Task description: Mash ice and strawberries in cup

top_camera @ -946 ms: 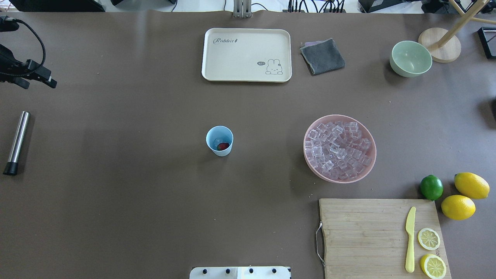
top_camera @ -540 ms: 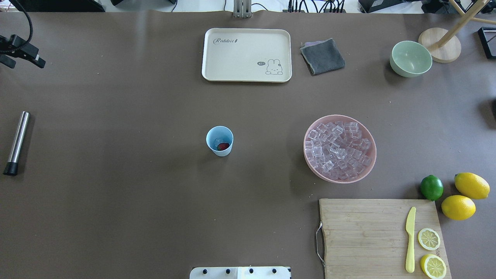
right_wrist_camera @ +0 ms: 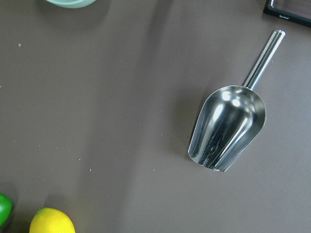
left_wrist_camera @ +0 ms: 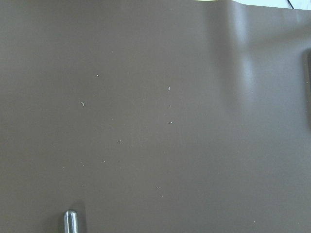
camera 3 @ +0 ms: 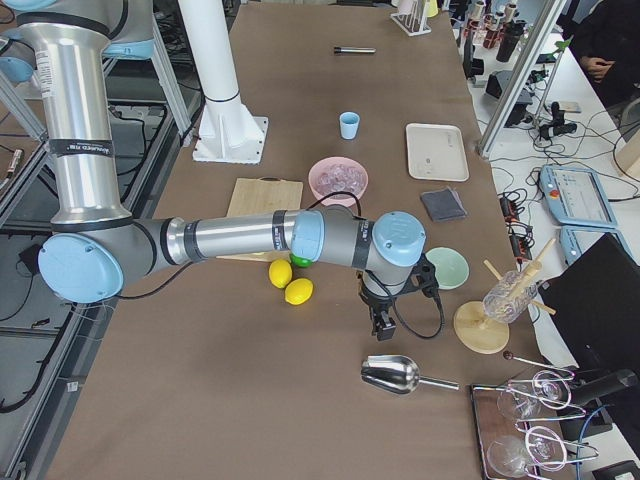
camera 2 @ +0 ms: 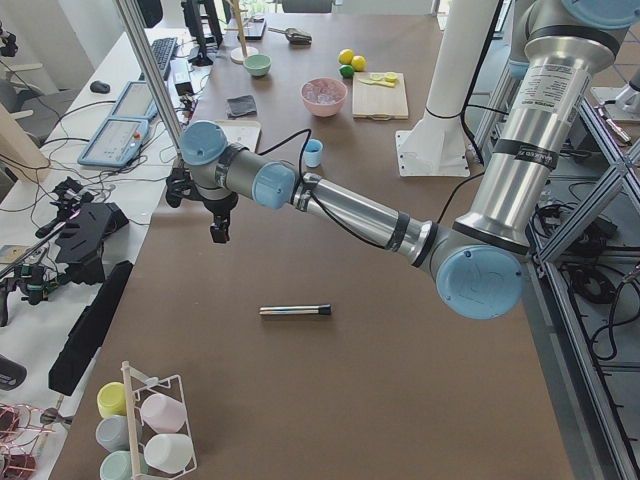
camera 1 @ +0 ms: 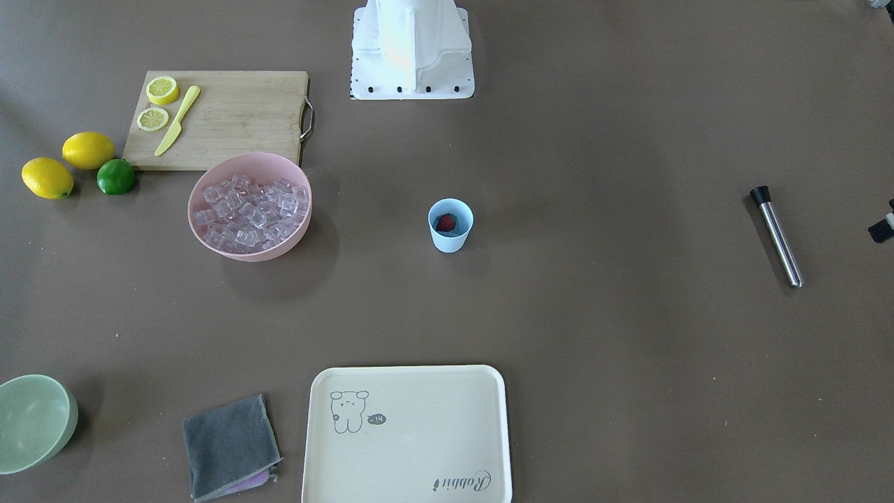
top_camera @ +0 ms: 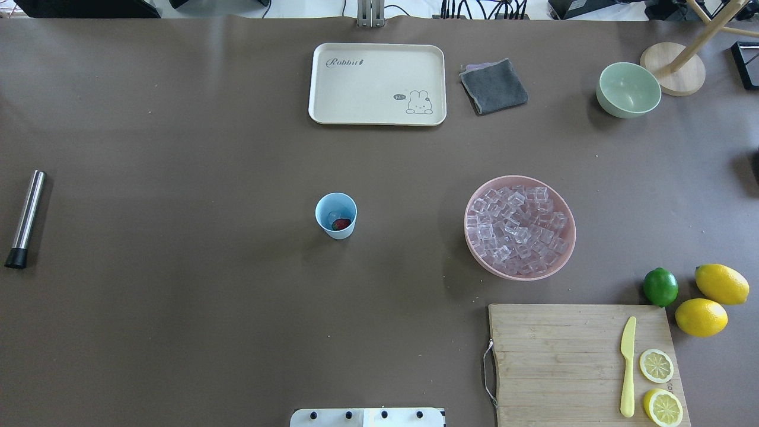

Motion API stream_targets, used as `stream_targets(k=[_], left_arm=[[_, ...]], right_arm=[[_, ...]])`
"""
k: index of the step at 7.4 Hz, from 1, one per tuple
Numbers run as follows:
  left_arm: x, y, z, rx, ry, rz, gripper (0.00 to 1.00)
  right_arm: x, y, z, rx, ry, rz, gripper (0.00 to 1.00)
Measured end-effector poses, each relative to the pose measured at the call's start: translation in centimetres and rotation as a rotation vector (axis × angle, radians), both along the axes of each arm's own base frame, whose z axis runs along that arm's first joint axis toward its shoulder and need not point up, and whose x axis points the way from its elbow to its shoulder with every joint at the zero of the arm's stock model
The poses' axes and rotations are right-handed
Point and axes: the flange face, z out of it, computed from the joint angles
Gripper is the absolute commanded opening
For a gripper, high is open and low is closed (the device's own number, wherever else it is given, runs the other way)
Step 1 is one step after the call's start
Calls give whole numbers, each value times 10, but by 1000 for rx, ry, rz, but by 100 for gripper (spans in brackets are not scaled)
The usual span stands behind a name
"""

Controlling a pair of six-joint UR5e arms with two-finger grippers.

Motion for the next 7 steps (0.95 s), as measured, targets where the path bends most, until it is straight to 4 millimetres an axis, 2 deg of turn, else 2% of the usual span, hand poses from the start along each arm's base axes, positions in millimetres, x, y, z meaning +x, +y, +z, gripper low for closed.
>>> stream_targets(k=[2, 4, 6, 7], left_arm=[[-4, 7, 45, -43, -39, -12, 99], [-12, -3, 91, -28, -70, -37, 99], [-33, -5, 111, -27, -76, -73, 99], [-39, -6, 113, -29, -75, -84, 99]], right_arm=[[-2, 13, 17, 25, -9, 3, 100], [-3, 16, 24, 30, -25, 5, 100], [-3, 13, 36, 11, -27, 4, 100], [-3, 7, 40, 1, -27, 4, 100]])
